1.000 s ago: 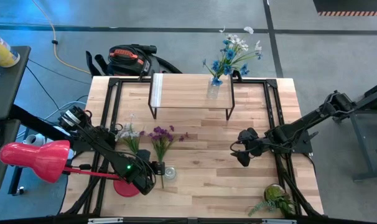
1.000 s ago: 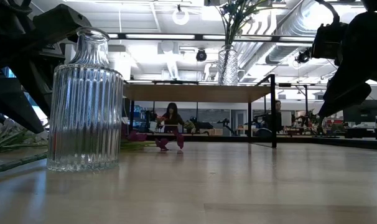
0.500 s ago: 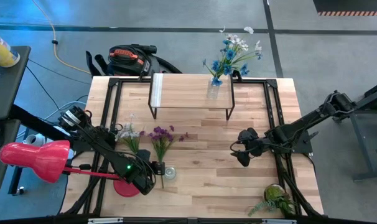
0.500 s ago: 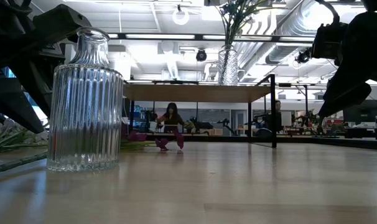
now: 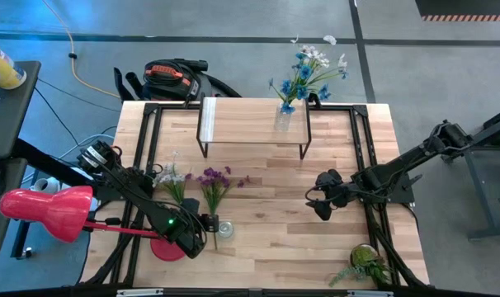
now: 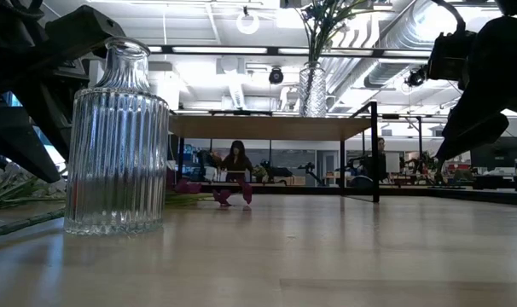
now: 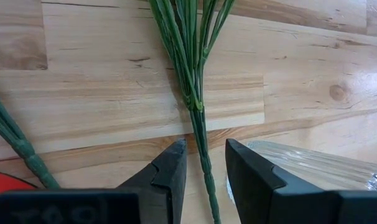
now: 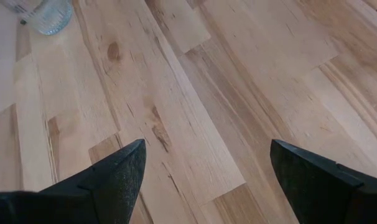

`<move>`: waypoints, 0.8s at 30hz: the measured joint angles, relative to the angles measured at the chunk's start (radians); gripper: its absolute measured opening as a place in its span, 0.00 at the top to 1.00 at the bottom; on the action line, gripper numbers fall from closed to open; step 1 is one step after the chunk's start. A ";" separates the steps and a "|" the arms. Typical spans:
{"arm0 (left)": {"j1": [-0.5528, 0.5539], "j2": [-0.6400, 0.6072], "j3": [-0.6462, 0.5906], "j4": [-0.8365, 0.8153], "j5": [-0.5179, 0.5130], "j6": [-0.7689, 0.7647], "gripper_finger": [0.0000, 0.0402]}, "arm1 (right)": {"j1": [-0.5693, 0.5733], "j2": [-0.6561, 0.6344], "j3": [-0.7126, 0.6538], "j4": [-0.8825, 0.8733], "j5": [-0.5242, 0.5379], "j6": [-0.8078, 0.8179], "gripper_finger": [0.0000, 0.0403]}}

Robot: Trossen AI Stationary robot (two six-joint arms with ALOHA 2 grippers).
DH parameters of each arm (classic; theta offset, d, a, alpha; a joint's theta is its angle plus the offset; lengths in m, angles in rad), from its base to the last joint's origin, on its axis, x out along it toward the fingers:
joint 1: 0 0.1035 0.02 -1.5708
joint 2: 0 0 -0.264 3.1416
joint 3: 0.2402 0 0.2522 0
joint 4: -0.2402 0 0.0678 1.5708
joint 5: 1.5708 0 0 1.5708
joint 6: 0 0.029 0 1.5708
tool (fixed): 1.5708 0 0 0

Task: Pick and place flowers into a vace then onto a shelf
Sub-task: Put the violet flowers into the transparent vase

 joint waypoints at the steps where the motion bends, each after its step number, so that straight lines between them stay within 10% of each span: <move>1: 0.000 0.000 0.000 0.006 -0.002 0.007 0.64 | 0.000 0.000 0.000 0.000 0.000 0.000 0.17; 12: 0.000 0.000 -0.001 0.206 0.012 0.394 0.64 | 0.000 0.000 0.000 0.000 0.000 0.000 0.17; 24: 0.000 0.000 0.000 0.126 0.117 0.386 0.64 | 0.000 0.000 0.000 0.000 0.000 0.000 0.17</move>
